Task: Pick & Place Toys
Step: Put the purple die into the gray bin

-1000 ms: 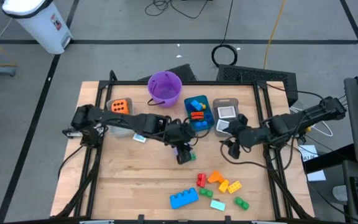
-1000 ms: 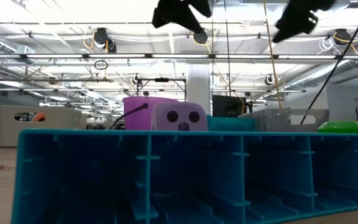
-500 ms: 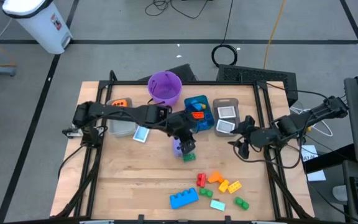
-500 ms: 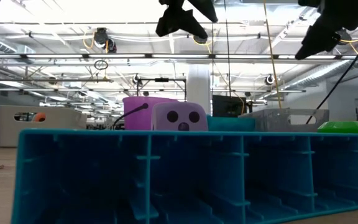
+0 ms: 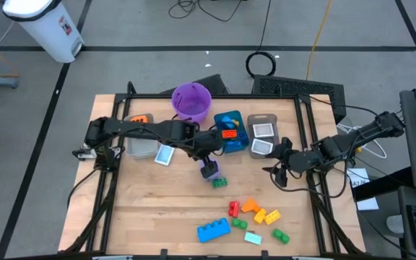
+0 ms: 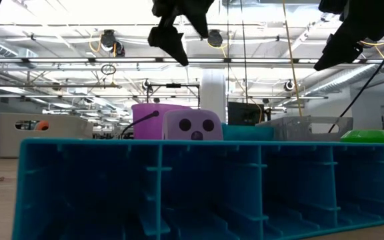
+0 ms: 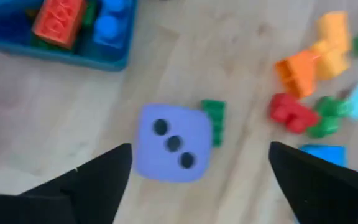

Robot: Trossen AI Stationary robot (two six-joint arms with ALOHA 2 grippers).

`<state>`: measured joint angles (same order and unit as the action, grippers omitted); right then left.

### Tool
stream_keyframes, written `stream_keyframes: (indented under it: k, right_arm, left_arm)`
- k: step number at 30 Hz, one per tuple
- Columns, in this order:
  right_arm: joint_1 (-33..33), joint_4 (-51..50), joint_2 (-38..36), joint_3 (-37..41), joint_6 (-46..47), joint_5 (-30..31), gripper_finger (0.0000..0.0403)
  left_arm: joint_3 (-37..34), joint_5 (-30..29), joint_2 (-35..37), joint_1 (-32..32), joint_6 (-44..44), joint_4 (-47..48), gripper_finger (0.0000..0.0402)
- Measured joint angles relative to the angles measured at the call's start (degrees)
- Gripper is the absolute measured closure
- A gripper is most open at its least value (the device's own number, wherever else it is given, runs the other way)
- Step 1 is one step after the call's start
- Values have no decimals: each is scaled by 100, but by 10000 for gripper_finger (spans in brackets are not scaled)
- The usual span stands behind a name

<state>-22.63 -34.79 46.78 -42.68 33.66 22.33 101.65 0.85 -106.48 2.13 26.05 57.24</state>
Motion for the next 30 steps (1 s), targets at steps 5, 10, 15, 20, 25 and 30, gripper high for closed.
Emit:
stream_keyframes:
  k: [5,10,15,20,25,30]
  right_arm:
    - [0,7,-2,18,109,-10,163]
    - [0,31,-2,18,104,-11,163]
    - [0,31,-2,18,250,-162,163]
    - [0,31,-2,18,659,-143,163]
    - [2,70,-2,18,875,-136,163]
    - [2,405,0,18,919,-121,163]
  left_arm:
    - [0,907,0,-63,775,-40,22]
    - [0,1271,0,-48,597,-37,48]
    - [0,1061,0,-139,290,-33,59]
    - [-2,992,0,-506,4,88,56]
    - [-6,1151,-20,-911,219,316,58]
    - [-20,1440,-61,-1173,-34,275,66]
